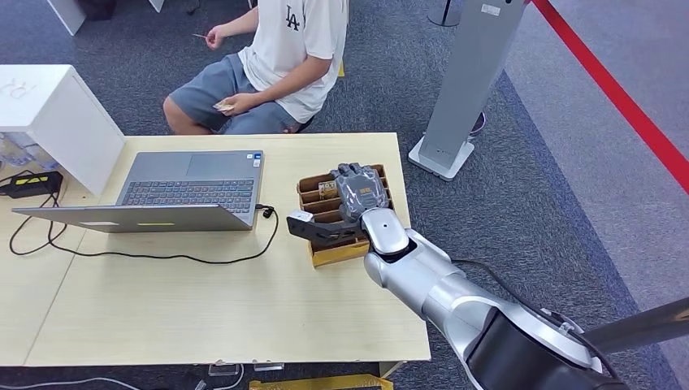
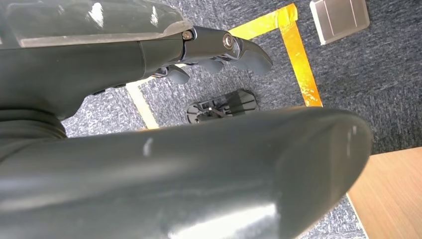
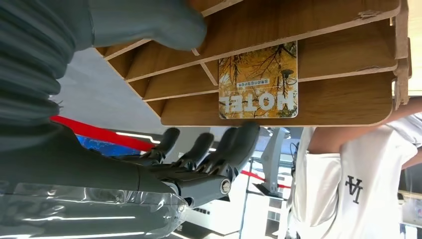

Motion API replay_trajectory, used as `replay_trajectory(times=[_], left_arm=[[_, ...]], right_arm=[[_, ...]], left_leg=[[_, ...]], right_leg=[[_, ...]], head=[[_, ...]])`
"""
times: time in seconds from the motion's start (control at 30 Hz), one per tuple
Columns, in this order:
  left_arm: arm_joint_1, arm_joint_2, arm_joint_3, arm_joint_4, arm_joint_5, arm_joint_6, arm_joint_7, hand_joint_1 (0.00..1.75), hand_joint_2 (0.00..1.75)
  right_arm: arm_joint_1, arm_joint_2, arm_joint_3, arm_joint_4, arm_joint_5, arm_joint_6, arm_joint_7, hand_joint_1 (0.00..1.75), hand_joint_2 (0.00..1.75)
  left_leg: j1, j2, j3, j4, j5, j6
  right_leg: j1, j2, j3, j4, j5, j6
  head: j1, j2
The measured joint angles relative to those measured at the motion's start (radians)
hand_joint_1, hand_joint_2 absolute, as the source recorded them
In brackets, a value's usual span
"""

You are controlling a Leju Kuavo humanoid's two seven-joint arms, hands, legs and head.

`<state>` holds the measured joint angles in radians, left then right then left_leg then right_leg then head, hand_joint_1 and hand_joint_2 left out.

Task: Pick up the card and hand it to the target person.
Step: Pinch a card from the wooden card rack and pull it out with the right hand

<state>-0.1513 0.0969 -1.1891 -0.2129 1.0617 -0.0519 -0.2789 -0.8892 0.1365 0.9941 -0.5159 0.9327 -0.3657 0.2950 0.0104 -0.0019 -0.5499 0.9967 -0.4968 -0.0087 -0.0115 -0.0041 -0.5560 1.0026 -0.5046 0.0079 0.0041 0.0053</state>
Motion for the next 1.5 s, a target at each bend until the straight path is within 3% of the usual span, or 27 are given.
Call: replay_trajectory(times=[0.4,0.6,1.03,1.5], left_arm=[[0.001,0.0,0.0,0.0,0.001,0.001,0.0,0.0,0.0],[0.001,0.0,0.0,0.0,0.001,0.001,0.0,0.0,0.0],[-0.001,0.0,0.0,0.0,0.001,-0.001,-0.006,0.0,0.0],[-0.001,0.0,0.0,0.0,0.005,-0.001,-0.034,0.0,0.0]], right_arm=[[-0.001,0.003,0.001,0.002,-0.004,-0.005,-0.006,0.99,1.75],[-0.001,0.004,0.002,0.003,-0.004,-0.005,-0.007,1.34,1.75],[-0.003,0.006,0.002,0.008,-0.005,-0.014,-0.014,1.65,1.75],[-0.008,0.006,0.0,0.002,-0.035,-0.056,-0.017,1.66,1.75]], left_leg=[[0.0,0.0,0.0,0.0,0.0,0.0],[0.0,0.0,0.0,0.0,0.0,0.0],[0.0,0.0,0.0,0.0,0.0,0.0],[0.0,0.0,0.0,0.0,0.0,0.0]], right_leg=[[0.0,0.0,0.0,0.0,0.0,0.0],[0.0,0.0,0.0,0.0,0.0,0.0],[0.0,0.0,0.0,0.0,0.0,0.0],[0.0,0.0,0.0,0.0,0.0,0.0]], head=[[0.0,0.0],[0.0,0.0],[0.0,0.0],[0.0,0.0]])
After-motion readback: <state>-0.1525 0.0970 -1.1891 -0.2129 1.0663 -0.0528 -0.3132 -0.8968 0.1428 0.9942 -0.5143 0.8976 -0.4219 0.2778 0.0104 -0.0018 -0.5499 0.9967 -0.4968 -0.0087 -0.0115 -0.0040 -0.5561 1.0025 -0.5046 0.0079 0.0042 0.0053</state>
